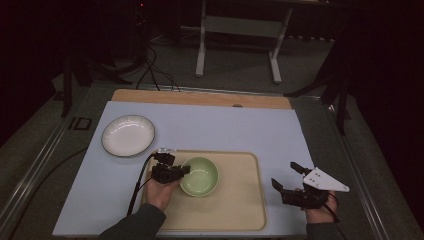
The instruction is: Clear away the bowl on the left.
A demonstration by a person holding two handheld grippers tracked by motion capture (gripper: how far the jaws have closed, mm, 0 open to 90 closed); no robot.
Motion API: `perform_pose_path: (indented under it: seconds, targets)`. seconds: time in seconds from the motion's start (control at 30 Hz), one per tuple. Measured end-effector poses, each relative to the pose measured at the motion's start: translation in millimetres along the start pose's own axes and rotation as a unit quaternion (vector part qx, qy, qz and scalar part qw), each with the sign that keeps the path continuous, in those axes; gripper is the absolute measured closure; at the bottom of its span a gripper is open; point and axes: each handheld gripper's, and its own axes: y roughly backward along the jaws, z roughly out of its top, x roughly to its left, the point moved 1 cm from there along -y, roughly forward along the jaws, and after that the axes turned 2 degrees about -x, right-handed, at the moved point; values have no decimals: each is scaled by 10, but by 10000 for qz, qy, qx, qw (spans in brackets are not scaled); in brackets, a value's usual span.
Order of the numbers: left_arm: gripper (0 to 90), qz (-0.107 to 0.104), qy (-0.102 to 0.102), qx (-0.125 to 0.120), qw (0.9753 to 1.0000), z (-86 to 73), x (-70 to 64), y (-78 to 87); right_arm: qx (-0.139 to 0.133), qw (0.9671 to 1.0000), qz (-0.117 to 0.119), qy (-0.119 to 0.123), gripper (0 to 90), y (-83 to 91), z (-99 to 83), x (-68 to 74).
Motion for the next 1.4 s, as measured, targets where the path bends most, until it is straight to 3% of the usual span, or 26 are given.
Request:
perform_pose_path:
  seconds: [0.8,1.0,1.4]
  targets:
    - [813,19,-122,270,9996,-7,-33,-19,6,10000,-7,10,138,4,-3,2]
    - [771,25,-193,288,9994,-14,-45,-13,2,10000,-12,19,138,5,-2,4]
    - [526,124,-577,5,9983,34,-108,135,-11,10000,-18,30,138,7,-2,3]
